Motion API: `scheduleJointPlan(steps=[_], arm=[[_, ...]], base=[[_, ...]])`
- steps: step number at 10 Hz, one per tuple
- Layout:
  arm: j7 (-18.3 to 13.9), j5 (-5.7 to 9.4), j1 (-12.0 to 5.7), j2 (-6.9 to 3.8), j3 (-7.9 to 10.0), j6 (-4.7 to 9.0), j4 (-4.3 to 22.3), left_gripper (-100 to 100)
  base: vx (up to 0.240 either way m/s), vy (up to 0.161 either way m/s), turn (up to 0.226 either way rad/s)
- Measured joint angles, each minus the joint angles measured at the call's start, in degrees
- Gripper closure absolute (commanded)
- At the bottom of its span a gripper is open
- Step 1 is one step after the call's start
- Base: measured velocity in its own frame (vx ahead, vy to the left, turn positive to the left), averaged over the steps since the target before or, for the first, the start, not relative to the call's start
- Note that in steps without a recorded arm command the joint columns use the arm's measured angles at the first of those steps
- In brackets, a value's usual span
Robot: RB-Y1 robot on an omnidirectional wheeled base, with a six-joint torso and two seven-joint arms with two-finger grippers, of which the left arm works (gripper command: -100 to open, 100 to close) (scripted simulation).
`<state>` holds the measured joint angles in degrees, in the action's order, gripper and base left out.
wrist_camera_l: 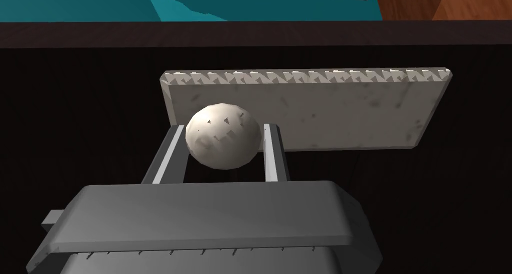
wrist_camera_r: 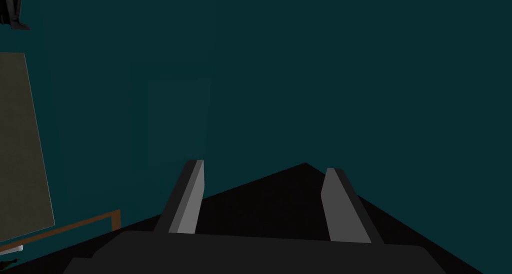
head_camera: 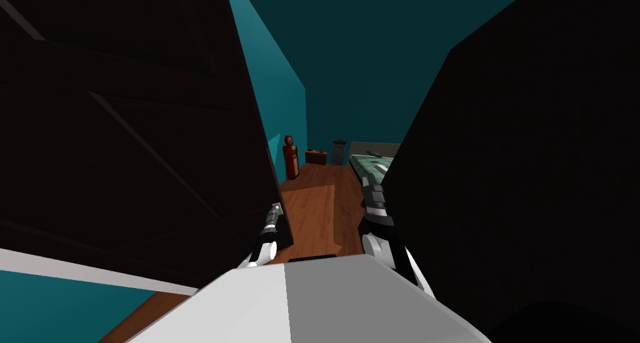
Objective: Push the door open
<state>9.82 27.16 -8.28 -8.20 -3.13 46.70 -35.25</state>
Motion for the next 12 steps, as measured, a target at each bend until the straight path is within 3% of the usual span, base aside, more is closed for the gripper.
scheduleJointPlan(steps=[2, 5, 12], arm=[[0.6, 0.70, -0.01, -0.04, 0.95, -0.12, -0.3, 100], [0.4, 1.67, -1.39, -0.55, 2.15, 1.40, 2.7, 100], [2.0, 3.94, -0.29, -1.15, 5.07, 1.25, 1.8, 100]], base=[[0.171, -0.029, 0.040], [0.167, -0.030, 0.038], [0.145, -0.024, 0.036]])
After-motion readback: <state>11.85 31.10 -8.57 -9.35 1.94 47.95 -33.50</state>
